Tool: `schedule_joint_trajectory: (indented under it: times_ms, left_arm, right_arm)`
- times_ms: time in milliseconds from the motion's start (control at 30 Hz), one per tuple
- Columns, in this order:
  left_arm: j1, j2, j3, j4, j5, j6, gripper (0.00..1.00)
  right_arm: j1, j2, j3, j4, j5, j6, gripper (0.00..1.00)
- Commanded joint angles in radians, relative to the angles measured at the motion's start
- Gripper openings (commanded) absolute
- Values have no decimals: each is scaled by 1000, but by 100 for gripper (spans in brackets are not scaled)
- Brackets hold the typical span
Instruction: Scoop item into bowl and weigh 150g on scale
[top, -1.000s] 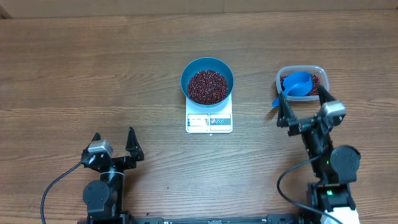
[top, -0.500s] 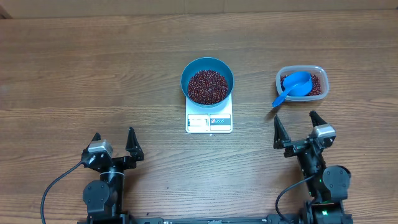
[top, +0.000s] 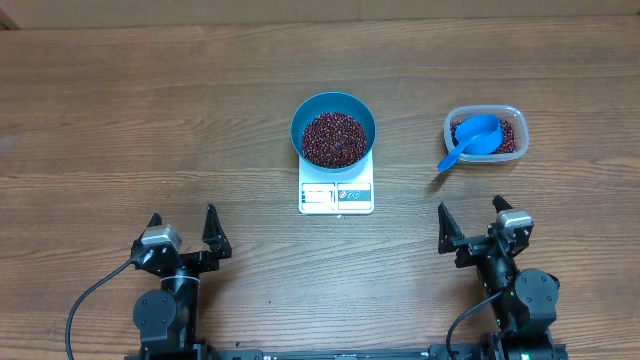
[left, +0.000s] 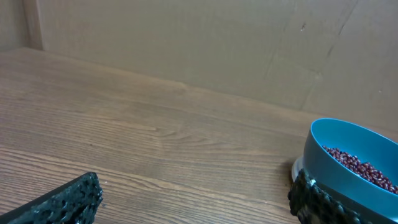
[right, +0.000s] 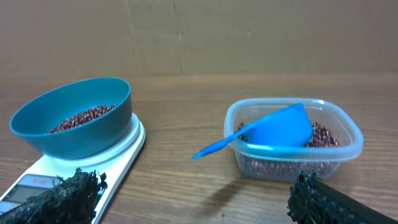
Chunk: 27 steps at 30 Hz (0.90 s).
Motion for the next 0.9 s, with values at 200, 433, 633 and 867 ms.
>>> schedule_joint_trajectory:
  times_ms: [200, 433, 633, 867]
  left_arm:
    - [6, -7, -3, -3, -6, 24, 100]
    - [6, -7, -3, -3, -6, 24, 100]
    - [6, -7, -3, -3, -6, 24, 100]
    - [6, -7, -3, -3, -6, 24, 100]
  right_arm:
    - [0, -114, -11, -20, 25, -8, 100]
    - [0, -153, -11, -19, 24, -4, 100]
    - [0, -152, -11, -19, 27, -5, 100]
    - [0, -152, -11, -19, 27, -5, 100]
